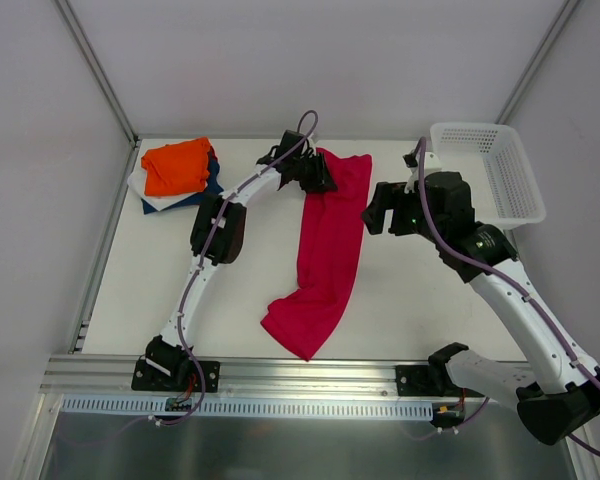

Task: Fold and stack the t-shirts
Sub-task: Fold the tshirt

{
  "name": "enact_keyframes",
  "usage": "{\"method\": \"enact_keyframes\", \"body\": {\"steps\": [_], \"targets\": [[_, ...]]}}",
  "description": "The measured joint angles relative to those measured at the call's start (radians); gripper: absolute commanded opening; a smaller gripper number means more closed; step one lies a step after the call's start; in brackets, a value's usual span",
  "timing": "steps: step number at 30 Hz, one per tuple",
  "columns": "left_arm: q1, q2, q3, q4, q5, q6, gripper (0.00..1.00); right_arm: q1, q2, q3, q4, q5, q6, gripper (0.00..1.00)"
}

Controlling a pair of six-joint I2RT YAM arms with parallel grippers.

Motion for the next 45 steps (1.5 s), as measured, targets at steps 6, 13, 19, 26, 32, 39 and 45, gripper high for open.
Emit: {"method": "enact_keyframes", "body": {"steps": [6,13,19,26,32,39,45], "targets": [[0.001,0.017,0.005,0.004,0.013,-0.021,0.00,0.000,0.000,-0.004,0.001,-0.001,0.000,0.87],[0.003,0.014,-0.013,0.014,0.003,-0.020,0.00,0.000,0.000,-0.006,0.001,-0.002,0.001,0.86],[0.022,-0.031,-0.079,0.022,-0.024,-0.015,0.00,0.000,0.000,-0.013,0.004,-0.003,0.003,0.87],[0.091,-0.082,-0.139,0.011,-0.067,0.005,0.00,0.000,0.000,-0.023,0.008,-0.004,0.003,0.87],[0.150,-0.090,-0.141,0.004,-0.075,0.008,0.00,0.001,0.000,-0.024,0.009,-0.004,0.003,0.87],[0.177,-0.122,-0.142,0.028,-0.045,0.012,0.99,0.001,0.018,-0.035,0.024,-0.011,0.003,0.87],[0.171,-0.180,-0.229,0.027,-0.059,0.028,0.99,0.009,0.068,-0.087,0.029,-0.009,0.016,0.87]]}}
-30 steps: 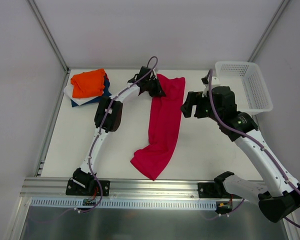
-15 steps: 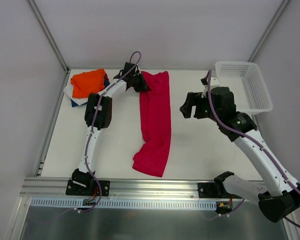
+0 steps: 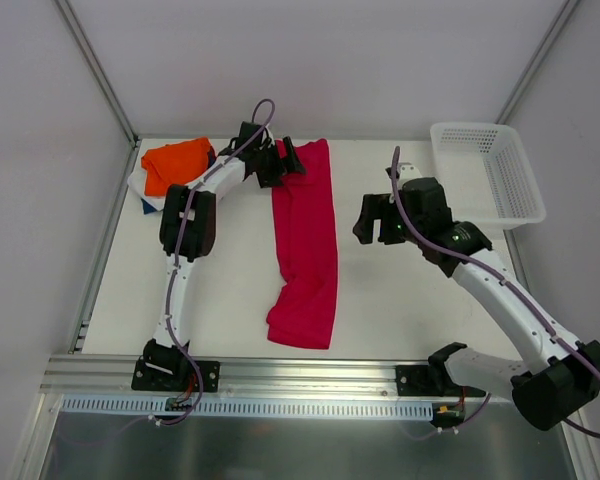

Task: Fold and stack the t-shirts
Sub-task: Fold the tshirt

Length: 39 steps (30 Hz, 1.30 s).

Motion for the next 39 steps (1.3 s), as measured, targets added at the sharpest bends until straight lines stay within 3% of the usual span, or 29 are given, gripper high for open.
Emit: {"method": "enact_keyframes", "body": {"steps": [4,12,27,33,39], "targets": [[-0.001,-0.061,-0.109,0.003,-0.005,0.002,0.99,0.025,0.051,-0.037,0.000,0.010,0.017,0.85],[-0.028,-0.326,-0.411,-0.029,-0.025,0.001,0.99,0.170,0.126,-0.148,-0.005,0.087,0.095,0.84],[-0.099,-0.886,-0.993,-0.028,-0.095,-0.021,0.99,0.402,0.050,-0.435,0.016,0.255,0.348,0.81],[-0.135,-1.031,-1.168,-0.034,-0.135,-0.048,0.99,0.550,0.079,-0.449,0.024,0.318,0.439,0.81],[-0.193,-1.133,-1.294,-0.038,-0.176,-0.082,0.99,0.696,0.208,-0.384,0.019,0.371,0.501,0.81]]}}
